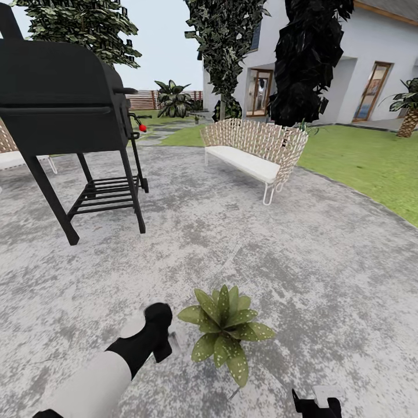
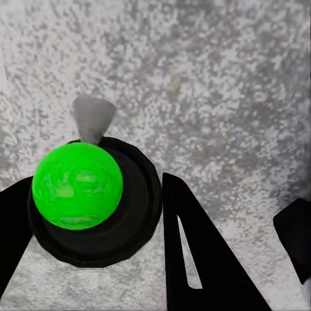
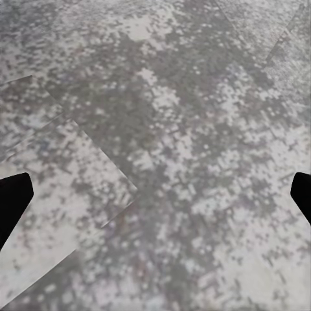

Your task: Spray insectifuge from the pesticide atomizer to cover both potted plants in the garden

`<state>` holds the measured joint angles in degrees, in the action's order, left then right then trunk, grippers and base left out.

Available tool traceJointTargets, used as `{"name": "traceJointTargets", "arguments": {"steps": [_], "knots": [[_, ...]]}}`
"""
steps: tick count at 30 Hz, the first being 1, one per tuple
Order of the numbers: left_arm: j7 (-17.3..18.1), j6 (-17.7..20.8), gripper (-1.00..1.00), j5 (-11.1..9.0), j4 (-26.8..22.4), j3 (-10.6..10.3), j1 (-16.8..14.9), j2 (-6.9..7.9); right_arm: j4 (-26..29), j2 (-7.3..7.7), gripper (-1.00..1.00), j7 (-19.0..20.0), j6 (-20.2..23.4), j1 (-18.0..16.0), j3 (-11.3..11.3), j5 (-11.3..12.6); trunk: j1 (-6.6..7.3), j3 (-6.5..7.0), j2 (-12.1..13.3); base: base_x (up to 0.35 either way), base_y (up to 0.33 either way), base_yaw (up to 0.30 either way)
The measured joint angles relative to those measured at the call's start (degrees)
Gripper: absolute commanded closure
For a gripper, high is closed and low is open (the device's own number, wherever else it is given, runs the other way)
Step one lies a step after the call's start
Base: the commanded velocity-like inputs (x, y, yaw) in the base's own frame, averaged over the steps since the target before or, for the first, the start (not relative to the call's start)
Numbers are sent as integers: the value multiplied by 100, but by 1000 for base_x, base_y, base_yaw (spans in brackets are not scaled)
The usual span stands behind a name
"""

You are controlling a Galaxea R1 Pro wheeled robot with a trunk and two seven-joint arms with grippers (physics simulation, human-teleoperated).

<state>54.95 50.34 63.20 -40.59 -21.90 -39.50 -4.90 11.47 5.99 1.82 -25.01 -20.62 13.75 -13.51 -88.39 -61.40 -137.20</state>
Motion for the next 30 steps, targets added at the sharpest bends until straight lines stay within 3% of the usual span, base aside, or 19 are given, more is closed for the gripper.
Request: {"name": "traceJointTargets", "arguments": {"steps": [2, 3, 4, 6, 13, 21, 26, 30], "knots": [[58, 2, 100, -27, 16, -8, 5, -33, 0, 0, -100, 1, 0, 0, 0, 0, 0, 0, 0, 0, 0, 0], [865, -37, 100, -6, 60, -66, -34, -7, 0, 0, -100, 1, 0, 0, 0, -3, 0, 0, 0, 0, 0, 0], [1293, -79, 100, 35, 33, -71, -55, -5, 0, 0, -100, 0, 0, 0, 0, -1, 0, 0, 0, 0, 0, 0], [1417, -86, 100, 51, 5, -69, -74, -30, 0, 0, -100, 0, 0, 0, 0, 0, 0, 0, 0, 0, 0, 0], [1426, -24, 100, 50, -382, -45, -183, -54, 0, 0, -100, 1, 0, 0, 0, -1, 0, 0, 0, 0, 0, 0], [1382, -29, 100, 63, -357, -85, -102, 46, 0, 0, -100, 1, 0, 0, 0, 0, 0, 0, 0, 0, 0, 0], [729, -29, 100, 29, -148, -30, -73, 140, 0, 0, -100, 1, 0, 0, 0, 0, 0, 0, 0, 0, 0, 0], [666, -24, 100, -22, -111, -10, -73, 110, -1, 0, -100, 1, 0, 0, 0, -3, 0, 0, 0, 0, 78, 0]]}}
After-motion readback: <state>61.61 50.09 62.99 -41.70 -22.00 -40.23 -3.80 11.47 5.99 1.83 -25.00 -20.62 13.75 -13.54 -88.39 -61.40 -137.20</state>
